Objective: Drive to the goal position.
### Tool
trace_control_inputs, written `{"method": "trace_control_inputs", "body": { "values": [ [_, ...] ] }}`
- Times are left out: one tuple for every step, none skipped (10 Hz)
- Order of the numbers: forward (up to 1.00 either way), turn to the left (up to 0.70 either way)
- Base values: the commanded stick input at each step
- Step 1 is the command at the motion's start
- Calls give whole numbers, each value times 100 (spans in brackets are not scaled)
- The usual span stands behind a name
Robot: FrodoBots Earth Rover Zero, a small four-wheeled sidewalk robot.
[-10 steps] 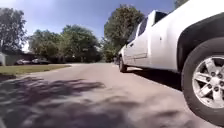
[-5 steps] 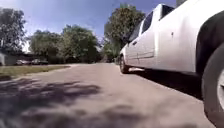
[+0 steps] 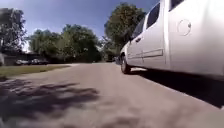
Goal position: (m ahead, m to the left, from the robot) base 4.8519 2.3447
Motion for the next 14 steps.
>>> {"method": "trace_control_inputs", "body": {
  "values": [
    [70, 0],
    [70, 0],
    [70, 0],
    [70, 0],
    [70, 0],
    [70, 0],
    [70, 0],
    [70, 0],
    [70, 0],
    [70, 0],
    [70, 0],
    [70, 0],
    [70, 0],
    [70, 0]
  ]
}}
